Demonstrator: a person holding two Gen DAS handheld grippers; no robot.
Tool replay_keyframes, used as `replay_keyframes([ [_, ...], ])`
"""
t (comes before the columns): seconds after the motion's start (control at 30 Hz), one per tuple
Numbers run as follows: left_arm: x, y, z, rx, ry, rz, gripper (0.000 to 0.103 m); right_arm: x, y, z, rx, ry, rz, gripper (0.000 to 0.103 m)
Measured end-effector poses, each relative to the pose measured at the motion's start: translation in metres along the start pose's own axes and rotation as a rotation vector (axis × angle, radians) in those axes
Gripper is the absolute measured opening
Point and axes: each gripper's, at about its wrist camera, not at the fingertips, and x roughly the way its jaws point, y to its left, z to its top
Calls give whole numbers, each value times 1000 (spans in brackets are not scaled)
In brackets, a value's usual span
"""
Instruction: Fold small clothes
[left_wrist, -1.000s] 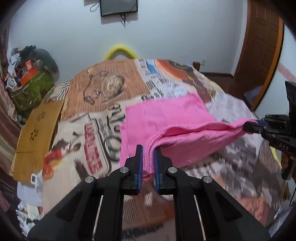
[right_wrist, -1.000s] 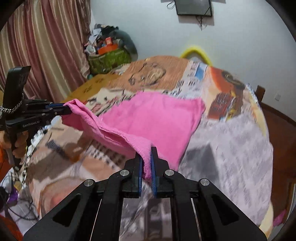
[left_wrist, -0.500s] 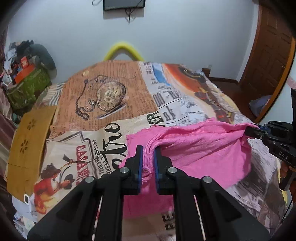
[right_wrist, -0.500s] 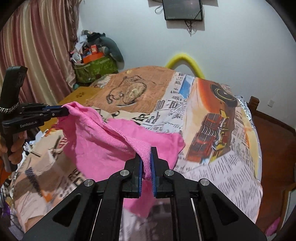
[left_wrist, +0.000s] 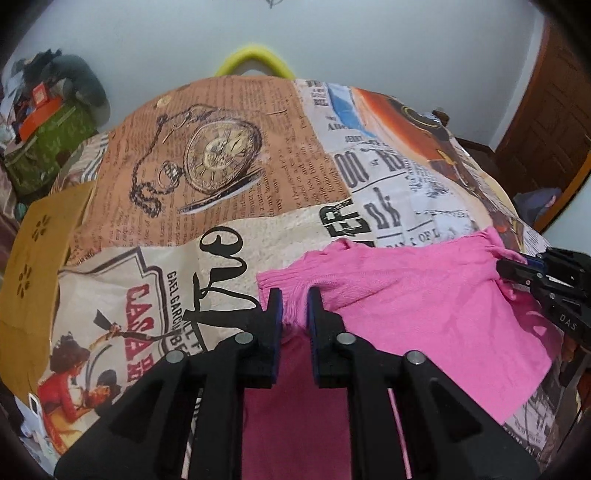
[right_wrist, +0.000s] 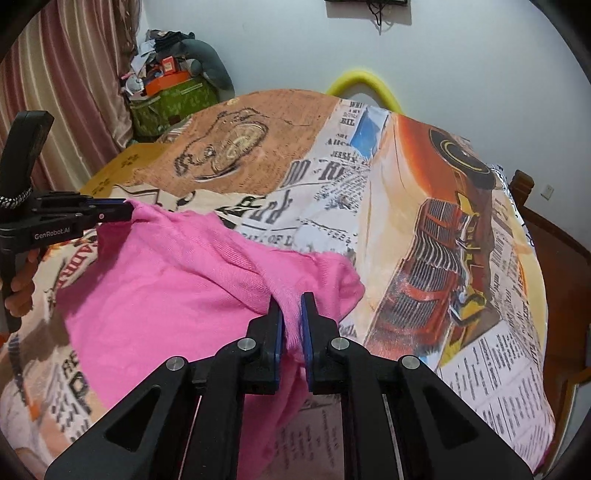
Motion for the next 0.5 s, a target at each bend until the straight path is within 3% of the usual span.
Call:
replay_keyframes([
  [0.1, 4, 6, 1, -31, 6, 32, 25, -2, -4, 0, 22, -14, -14, 14],
  [0.17, 1, 9, 2, -37, 7, 40, 26, -6, -6, 1, 27, -24, -24, 22],
  [0.23, -9, 11, 2, -27, -14, 45, 37, -15, -5, 2, 21, -41, -25, 36],
  [0.3, -24, 10, 2, -17, -49, 46, 50, -26, -2, 5, 9, -73, -22, 40],
  [0.5, -51, 1, -9, -14, -58, -42, 61, -47, 12, 7, 43, -125, 79, 45],
])
